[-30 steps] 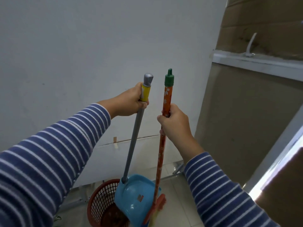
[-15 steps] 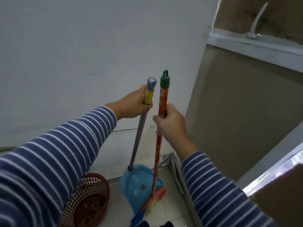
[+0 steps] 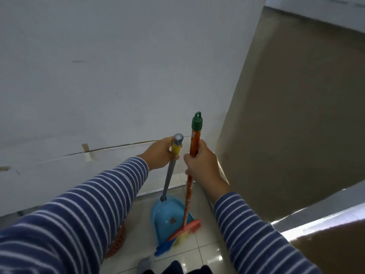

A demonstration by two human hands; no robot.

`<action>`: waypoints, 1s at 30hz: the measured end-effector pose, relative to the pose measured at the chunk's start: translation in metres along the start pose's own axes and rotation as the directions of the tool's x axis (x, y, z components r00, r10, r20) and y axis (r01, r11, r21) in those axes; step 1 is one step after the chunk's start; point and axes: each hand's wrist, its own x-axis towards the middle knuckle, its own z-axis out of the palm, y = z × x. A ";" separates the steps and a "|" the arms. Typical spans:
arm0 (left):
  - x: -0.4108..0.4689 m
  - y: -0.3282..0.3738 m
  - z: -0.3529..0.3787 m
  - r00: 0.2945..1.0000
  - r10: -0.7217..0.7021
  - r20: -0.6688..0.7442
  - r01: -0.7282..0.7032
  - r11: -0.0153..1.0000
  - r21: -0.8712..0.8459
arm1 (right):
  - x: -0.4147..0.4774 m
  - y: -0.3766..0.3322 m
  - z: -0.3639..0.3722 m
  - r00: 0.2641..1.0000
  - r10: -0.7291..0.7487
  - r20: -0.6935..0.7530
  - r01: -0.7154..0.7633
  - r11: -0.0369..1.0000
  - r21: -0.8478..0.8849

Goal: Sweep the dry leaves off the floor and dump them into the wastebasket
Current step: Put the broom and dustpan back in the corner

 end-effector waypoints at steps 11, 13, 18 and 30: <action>0.081 -0.071 0.025 0.989 -0.052 0.142 0.056 0.998 -0.021 | 0.088 0.013 0.046 0.991 0.128 0.038 -0.129 0.992 0.016; 0.093 -0.085 0.025 0.983 -0.072 0.167 0.074 0.997 -0.007 | 0.106 0.013 0.058 0.985 0.162 0.050 -0.163 0.986 0.017; 0.114 -0.123 0.019 0.978 -0.141 0.155 0.141 0.990 0.011 | 0.145 0.016 0.086 0.970 0.236 0.064 -0.237 0.971 0.013; 0.149 -0.146 -0.012 0.980 -0.135 0.148 0.166 0.961 -0.222 | 0.226 -0.002 0.128 0.950 0.309 0.044 -0.309 0.951 0.004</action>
